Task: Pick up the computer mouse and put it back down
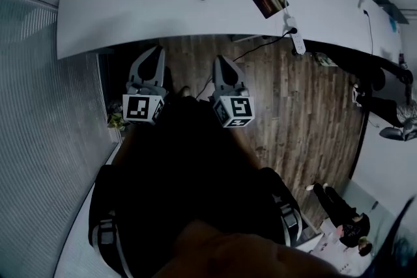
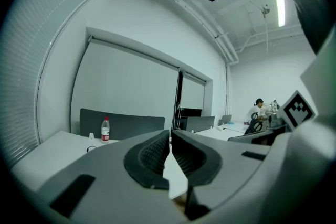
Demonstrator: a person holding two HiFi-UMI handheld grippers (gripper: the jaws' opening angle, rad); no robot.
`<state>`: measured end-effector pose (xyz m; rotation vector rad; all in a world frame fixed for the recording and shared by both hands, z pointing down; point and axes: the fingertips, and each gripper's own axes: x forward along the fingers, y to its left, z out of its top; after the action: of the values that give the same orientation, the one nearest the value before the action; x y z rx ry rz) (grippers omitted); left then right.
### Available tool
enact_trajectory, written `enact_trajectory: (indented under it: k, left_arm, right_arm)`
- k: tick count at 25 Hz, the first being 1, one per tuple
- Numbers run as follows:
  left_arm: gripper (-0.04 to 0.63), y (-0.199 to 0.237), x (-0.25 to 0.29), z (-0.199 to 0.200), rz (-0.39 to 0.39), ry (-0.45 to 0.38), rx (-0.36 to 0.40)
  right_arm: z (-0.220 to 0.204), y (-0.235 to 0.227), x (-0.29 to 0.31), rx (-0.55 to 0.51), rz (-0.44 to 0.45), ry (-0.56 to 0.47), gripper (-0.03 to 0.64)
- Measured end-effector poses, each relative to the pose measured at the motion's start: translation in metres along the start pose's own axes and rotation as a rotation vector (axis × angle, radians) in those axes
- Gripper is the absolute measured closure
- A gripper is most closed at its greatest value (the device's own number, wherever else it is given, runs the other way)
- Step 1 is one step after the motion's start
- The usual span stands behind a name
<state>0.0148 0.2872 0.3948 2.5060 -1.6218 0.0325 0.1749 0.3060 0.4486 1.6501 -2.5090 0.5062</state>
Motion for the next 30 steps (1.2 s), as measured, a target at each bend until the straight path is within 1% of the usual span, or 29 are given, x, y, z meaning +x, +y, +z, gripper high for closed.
enact_trajectory:
  k: [3,8,11,15,21,27,30]
  left_arm:
    - [0.583,0.015,0.022,0.000,-0.027,0.010,-0.003]
    - [0.583,0.052,0.066,0.006,-0.052,0.018,-0.036]
    - [0.583,0.072,0.091,0.006,-0.081,0.025,-0.046]
    - [0.583,0.102,0.124,0.014,-0.115,0.033,-0.060]
    - [0.583,0.140,0.160,0.005,-0.191,0.105,-0.040]
    - [0.583,0.173,0.189,0.004,-0.249,0.136,-0.044]
    - [0.583,0.187,0.200,0.001,-0.272,0.145,-0.039]
  right_arm:
    - [0.009,-0.002,0.024,0.009,-0.018,-0.003,0.617]
    - [0.020,-0.003,0.076,0.008,-0.046,0.007,0.617]
    - [0.022,-0.005,0.104,-0.008,-0.072,0.031,0.617]
    - [0.030,-0.003,0.145,0.000,-0.098,0.049,0.617]
    - [0.037,0.003,0.201,0.017,-0.133,0.077,0.617]
    - [0.039,0.000,0.245,0.006,-0.194,0.114,0.617]
    - [0.035,-0.002,0.261,0.023,-0.217,0.125,0.617]
